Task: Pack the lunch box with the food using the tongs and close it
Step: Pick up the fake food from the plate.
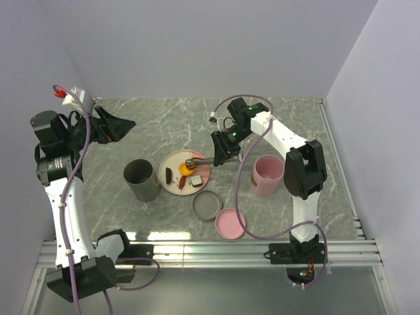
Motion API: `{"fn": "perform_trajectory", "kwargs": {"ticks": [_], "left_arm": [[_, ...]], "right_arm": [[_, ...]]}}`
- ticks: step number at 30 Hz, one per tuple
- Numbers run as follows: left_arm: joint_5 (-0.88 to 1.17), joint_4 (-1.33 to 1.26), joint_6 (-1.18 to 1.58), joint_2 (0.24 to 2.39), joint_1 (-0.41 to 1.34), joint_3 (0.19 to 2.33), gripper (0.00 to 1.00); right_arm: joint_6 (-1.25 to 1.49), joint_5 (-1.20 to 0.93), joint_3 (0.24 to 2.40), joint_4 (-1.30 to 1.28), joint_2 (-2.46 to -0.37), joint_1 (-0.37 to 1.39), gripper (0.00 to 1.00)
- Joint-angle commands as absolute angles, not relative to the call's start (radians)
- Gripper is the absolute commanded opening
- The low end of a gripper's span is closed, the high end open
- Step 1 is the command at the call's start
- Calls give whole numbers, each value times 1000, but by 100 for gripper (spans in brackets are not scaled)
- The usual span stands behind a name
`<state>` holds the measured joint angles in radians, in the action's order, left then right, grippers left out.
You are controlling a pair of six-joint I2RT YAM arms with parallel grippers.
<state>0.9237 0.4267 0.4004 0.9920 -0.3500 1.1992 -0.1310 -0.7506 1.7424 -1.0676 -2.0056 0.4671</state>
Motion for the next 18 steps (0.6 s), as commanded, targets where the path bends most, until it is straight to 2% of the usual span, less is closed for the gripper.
{"fn": "perform_trajectory", "kwargs": {"ticks": [1, 12, 18], "left_arm": [[914, 385, 368, 976, -351, 1221, 91], [882, 429, 324, 996, -325, 1250, 90], [873, 410, 336, 1005, -311, 1255, 90]], "right_arm": [[-126, -816, 1799, -1071, -2026, 471, 47], [-123, -822, 1824, -1085, -2056, 451, 34], [-123, -842, 1832, -1088, -2048, 443, 21]]}}
